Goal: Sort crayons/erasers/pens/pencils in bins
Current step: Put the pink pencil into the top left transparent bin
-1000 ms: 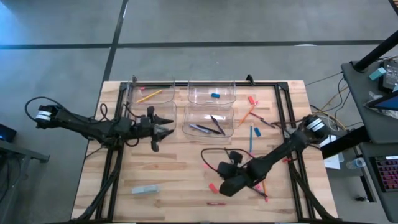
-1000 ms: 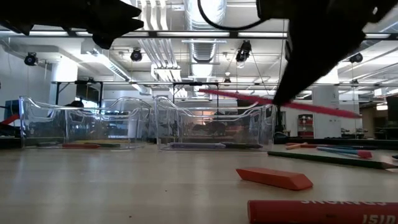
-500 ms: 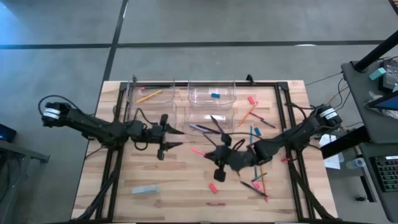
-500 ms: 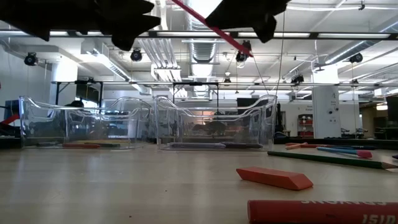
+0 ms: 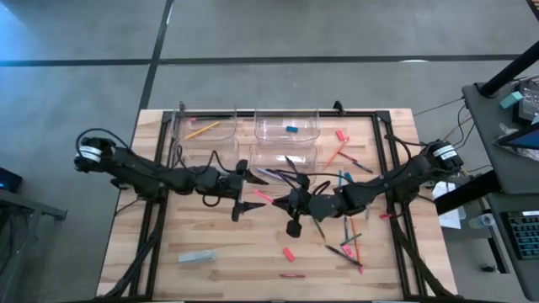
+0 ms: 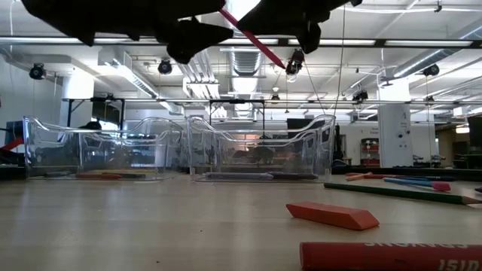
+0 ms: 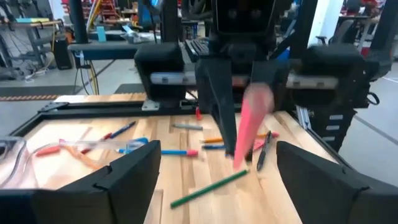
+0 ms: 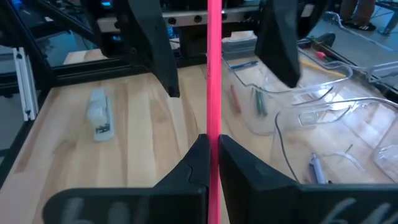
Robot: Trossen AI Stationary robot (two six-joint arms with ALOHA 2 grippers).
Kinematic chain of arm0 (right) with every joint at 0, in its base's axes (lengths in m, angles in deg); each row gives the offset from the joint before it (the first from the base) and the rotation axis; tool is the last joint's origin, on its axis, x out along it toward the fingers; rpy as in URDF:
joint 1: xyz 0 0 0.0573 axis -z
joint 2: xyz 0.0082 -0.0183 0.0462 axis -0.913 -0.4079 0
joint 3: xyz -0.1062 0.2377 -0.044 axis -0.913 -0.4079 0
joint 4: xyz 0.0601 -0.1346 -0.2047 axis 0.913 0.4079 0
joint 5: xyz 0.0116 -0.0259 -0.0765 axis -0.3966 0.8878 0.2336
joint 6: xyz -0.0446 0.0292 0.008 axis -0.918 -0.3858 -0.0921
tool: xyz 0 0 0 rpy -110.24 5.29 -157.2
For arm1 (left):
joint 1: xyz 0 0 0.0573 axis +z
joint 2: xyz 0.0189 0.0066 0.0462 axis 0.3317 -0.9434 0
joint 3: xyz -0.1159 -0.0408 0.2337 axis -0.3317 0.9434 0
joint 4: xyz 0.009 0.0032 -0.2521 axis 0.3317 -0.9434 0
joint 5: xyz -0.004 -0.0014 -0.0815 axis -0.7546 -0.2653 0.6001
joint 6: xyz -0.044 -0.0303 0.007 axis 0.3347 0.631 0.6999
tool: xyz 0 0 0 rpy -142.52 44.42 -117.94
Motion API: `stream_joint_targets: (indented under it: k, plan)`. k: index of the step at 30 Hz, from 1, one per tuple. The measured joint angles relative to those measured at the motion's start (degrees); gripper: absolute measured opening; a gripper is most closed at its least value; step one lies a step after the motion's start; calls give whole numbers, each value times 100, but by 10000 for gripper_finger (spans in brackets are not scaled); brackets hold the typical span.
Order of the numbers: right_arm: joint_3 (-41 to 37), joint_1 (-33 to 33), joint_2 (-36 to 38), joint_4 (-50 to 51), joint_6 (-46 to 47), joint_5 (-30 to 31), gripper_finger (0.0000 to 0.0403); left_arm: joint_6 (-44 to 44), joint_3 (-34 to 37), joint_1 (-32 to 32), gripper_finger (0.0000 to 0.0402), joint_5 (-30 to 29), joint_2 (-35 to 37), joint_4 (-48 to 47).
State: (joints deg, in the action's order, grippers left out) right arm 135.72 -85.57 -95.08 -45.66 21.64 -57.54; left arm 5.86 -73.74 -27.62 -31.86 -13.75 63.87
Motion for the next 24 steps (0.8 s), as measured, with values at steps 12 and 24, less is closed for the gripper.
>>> stream_joint_targets:
  k: [12, 24]
  plan:
    - [0, -7, 0, 22, 0, 3, 12, 178, -222, 0, 191, 407, -154, -7]
    - [4, -2, 0, 28, -141, 7, 14, 301, -220, 0, 14, 433, -77, -14]
